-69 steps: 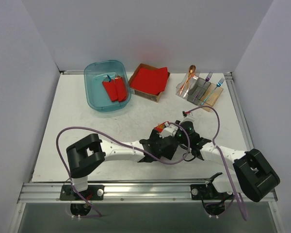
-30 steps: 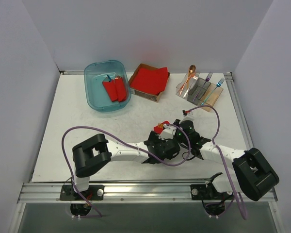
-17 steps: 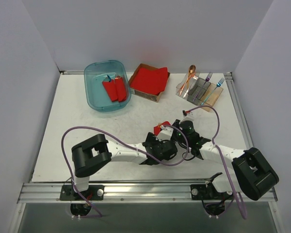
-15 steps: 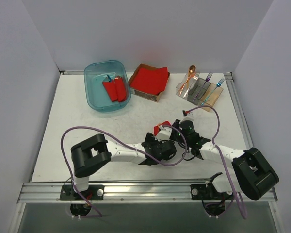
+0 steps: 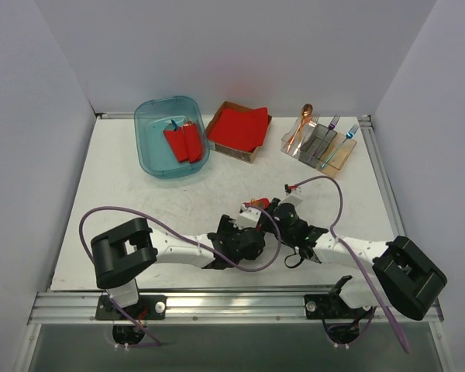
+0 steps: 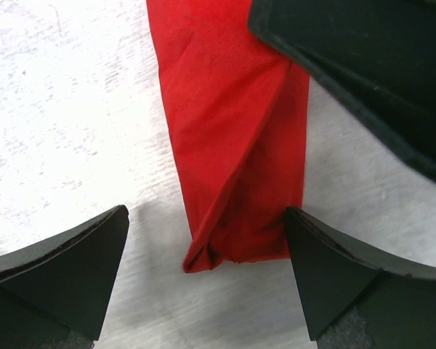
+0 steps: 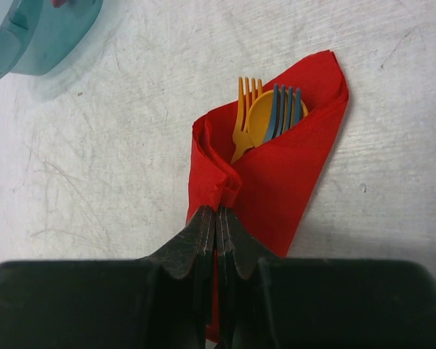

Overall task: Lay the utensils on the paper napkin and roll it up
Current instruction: Adjust the napkin at the center of the board.

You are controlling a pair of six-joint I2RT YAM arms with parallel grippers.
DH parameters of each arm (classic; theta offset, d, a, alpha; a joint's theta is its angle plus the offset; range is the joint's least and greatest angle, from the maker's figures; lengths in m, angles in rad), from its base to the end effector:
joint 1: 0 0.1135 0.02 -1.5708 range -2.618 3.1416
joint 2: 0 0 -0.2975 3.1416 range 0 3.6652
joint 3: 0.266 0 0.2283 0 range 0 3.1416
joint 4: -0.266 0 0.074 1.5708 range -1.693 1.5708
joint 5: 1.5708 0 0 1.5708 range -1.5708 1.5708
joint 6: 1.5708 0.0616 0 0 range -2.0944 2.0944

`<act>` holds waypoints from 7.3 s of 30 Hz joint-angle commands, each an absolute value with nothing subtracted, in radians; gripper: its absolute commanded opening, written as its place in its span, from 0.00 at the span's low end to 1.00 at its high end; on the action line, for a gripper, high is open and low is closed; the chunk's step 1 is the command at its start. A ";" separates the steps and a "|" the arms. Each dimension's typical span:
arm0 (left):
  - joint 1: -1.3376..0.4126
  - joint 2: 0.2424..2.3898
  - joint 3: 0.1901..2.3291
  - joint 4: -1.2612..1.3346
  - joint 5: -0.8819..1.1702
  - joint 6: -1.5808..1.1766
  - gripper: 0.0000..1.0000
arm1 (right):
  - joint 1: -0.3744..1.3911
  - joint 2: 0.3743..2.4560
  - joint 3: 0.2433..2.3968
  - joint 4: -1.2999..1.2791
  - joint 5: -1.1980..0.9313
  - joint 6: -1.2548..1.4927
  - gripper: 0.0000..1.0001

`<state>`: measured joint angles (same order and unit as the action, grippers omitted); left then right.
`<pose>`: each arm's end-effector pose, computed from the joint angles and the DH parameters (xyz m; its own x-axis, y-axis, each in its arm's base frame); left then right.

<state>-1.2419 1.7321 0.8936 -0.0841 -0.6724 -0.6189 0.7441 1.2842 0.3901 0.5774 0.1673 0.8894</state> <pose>0.1440 -0.3032 0.1861 -0.5688 0.2615 -0.7798 0.3548 0.9334 0.0542 0.1899 0.1609 0.2228 -0.5726 0.5138 -0.6388 -0.1694 0.6883 0.7054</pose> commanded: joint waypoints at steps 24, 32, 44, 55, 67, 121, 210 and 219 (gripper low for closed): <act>-1.210 1.566 0.885 -0.066 -0.643 -0.569 0.96 | 0.827 1.281 0.397 0.546 0.405 1.008 0.00; -1.212 1.629 0.939 -0.080 -0.673 -0.538 0.95 | 0.827 1.305 0.431 0.541 0.400 1.000 0.00; -1.218 1.732 0.974 -0.141 -0.749 -0.572 0.96 | 0.827 1.305 0.443 0.531 0.402 1.003 0.00; -1.207 1.782 0.963 -0.198 -0.727 -0.701 0.99 | 0.831 1.275 0.400 0.522 0.405 1.035 0.00; -1.160 1.773 0.884 -0.160 -0.647 -0.791 0.95 | 0.838 1.217 0.384 0.483 0.433 1.043 0.00; -1.135 1.451 0.646 0.162 -0.669 -0.841 0.55 | 0.818 1.396 0.549 0.492 0.400 1.051 0.00; -0.931 1.622 0.561 0.500 -0.585 -0.752 0.02 | 0.876 1.542 0.707 0.471 0.454 1.066 0.00; -0.943 1.525 0.517 0.531 -0.492 -0.718 0.02 | 0.871 1.582 0.749 0.469 0.459 1.062 0.00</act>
<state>-0.9363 1.5761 0.5354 0.5198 -0.5297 -0.7460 0.8715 1.5692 0.7090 0.4667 0.4049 1.0691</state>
